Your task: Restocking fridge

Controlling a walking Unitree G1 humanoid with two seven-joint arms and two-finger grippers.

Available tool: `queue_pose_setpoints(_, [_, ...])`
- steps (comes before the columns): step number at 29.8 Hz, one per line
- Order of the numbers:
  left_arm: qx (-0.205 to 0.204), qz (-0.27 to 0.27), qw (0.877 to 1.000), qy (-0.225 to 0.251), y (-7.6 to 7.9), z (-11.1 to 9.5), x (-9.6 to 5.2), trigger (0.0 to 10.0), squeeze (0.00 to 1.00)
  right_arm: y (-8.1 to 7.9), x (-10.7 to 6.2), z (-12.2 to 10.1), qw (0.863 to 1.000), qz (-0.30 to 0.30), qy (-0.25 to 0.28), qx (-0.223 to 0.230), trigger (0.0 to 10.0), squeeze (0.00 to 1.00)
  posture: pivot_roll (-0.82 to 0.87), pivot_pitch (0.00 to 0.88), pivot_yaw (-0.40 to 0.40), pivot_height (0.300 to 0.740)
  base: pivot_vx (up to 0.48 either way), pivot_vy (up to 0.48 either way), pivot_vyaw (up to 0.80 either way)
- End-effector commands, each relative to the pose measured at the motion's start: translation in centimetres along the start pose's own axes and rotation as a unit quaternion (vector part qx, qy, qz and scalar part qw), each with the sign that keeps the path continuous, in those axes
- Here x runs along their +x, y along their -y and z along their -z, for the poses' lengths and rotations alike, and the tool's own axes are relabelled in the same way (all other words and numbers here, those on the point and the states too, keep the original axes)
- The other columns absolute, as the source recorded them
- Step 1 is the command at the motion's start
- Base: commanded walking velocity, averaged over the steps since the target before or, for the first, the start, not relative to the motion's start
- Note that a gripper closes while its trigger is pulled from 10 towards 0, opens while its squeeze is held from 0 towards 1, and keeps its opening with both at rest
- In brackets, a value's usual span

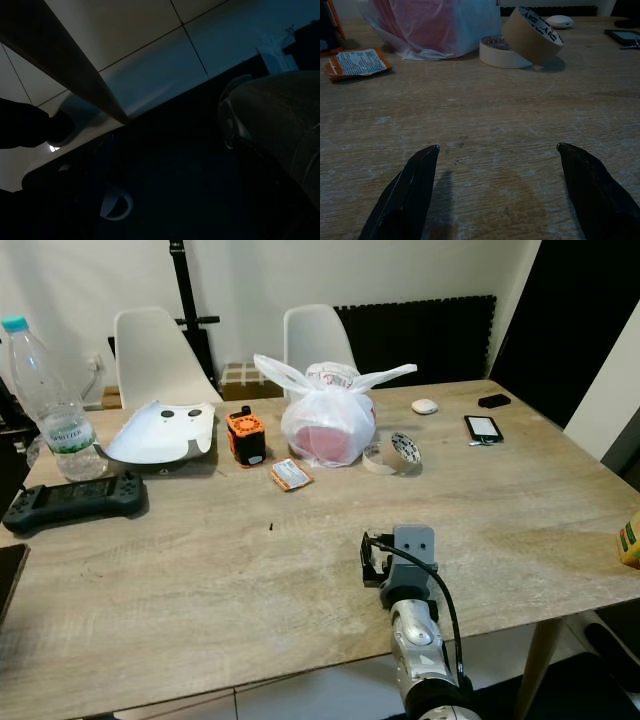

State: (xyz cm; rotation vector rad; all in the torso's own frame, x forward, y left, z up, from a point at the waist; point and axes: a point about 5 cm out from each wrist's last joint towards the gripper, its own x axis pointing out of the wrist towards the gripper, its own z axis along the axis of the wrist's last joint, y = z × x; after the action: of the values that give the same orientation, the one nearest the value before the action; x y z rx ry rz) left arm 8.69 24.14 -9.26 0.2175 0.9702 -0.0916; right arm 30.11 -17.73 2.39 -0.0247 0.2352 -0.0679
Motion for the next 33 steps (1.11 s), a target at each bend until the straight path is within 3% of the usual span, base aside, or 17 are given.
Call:
queue_pose_setpoints(1, [0.0,-0.003,1.0,-0.003,-0.5,0.1,-0.2,10.0,0.0,0.1,-0.6,1.8,0.999,0.004,-0.05,0.013,10.0,0.0,0.04,0.0,0.02,0.74,0.0,0.0,0.0])
queue_pose_setpoints(9, [-0.018,-0.009,1.0,0.008,-0.6,0.1,-0.2,10.0,0.0,-0.8,-0.9,2.4,0.997,-0.012,-0.064,0.05,10.0,0.0,0.04,0.0,0.015,0.74,0.0,0.0,0.0])
queue_pose_setpoints(18, [-0.022,-0.009,1.0,0.019,-0.6,-0.3,-0.1,10.0,0.0,-0.7,-0.6,2.0,0.995,-0.008,-0.059,0.076,10.0,0.0,0.04,0.0,0.018,0.74,0.0,0.0,0.0])
queue_pose_setpoints(33, [-0.002,-0.012,1.0,0.012,-0.6,-0.2,-0.1,10.0,0.0,-0.2,-0.2,1.0,0.997,-0.005,-0.036,0.071,10.0,0.0,0.04,0.0,0.003,0.74,0.0,0.0,0.0])
